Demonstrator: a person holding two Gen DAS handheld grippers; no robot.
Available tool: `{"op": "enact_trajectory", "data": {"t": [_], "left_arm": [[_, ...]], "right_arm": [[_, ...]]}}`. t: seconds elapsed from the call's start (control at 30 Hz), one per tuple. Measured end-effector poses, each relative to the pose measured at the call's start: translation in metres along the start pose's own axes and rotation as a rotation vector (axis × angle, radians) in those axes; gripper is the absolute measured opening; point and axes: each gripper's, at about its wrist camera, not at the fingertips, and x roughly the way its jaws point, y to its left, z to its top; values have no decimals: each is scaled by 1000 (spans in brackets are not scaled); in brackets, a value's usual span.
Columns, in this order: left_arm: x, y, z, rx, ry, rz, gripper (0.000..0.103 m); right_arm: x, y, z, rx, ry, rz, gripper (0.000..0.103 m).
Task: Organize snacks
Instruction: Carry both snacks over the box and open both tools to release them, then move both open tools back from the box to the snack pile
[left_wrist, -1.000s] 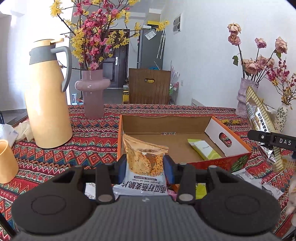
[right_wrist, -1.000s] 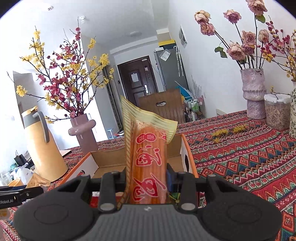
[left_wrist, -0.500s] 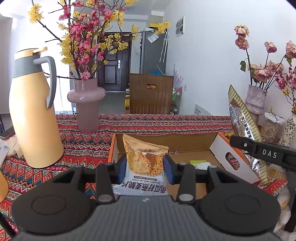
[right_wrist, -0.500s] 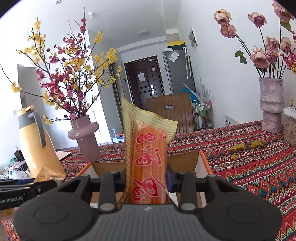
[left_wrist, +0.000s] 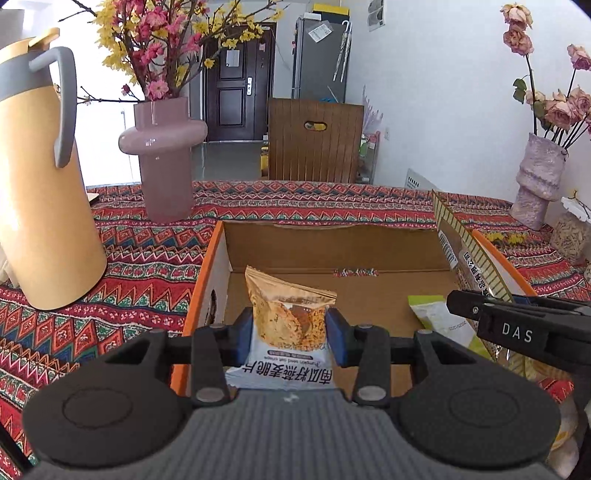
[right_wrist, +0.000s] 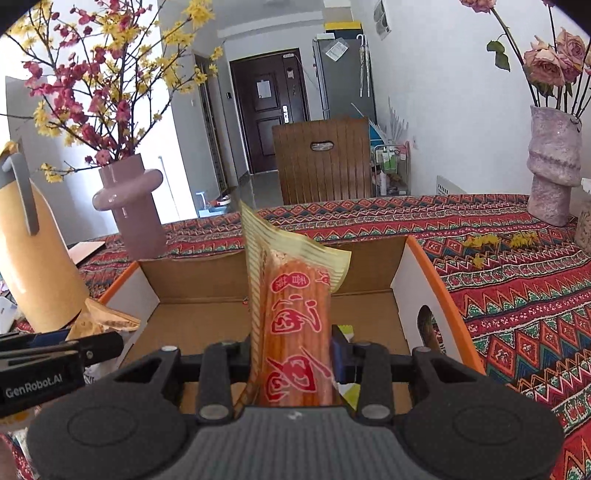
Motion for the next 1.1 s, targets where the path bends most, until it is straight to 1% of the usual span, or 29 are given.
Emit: {"op": "enact_trajectory", "data": {"t": [0.17,0.27,0.3,0.37,0.4,0.43,0.47,0.5,0.53,0.57,0.6,0.63,0.67,0.9,1.1], "left_arm": [[4,-2,-3,3,19,1,42],[0,-2,-3,-2,4,-4,42],[-3,-2,-2,-6,-3,-11,44],[-10,-3,0,-10,-24,-9,57],[-14,-2,0,-12,-37,-7,61],[-17,-2,1,-16,-46,-5,70],[-21,-1,2,-22,-58,-4,78],[-25,0,2,-27,-72,-5,81],[-29,1,2,-32,-84,-5,87],[-33,2,2,-39,-96,-4,91],[-37,3,2,-44,-108,-5,97],[-42,4,2,-50,-123,-6,102],[-47,5,1,-54,-136,-8,103],[-78,8,-8,-58,-179,-24,103],[-106,15,-27,-56,-198,-29,103]], "right_arm": [[12,6,-2,-32,48,-6,35],[17,5,-3,-24,71,-3,41],[15,4,-3,-16,65,-10,41],[11,1,-2,0,53,-6,53],[7,-1,-1,8,43,-4,71],[3,-2,0,13,32,-4,88],[-3,-4,1,15,14,-5,93],[-8,-5,1,13,-1,-7,95],[-13,-6,2,14,-12,-6,97],[-19,-8,2,18,-23,-3,99],[-24,-10,3,20,-34,1,103],[-29,-11,3,20,-46,1,103],[-35,-12,3,18,-57,-2,103],[-74,-19,-6,22,-114,8,103],[-111,-21,-20,16,-158,45,103]]}}
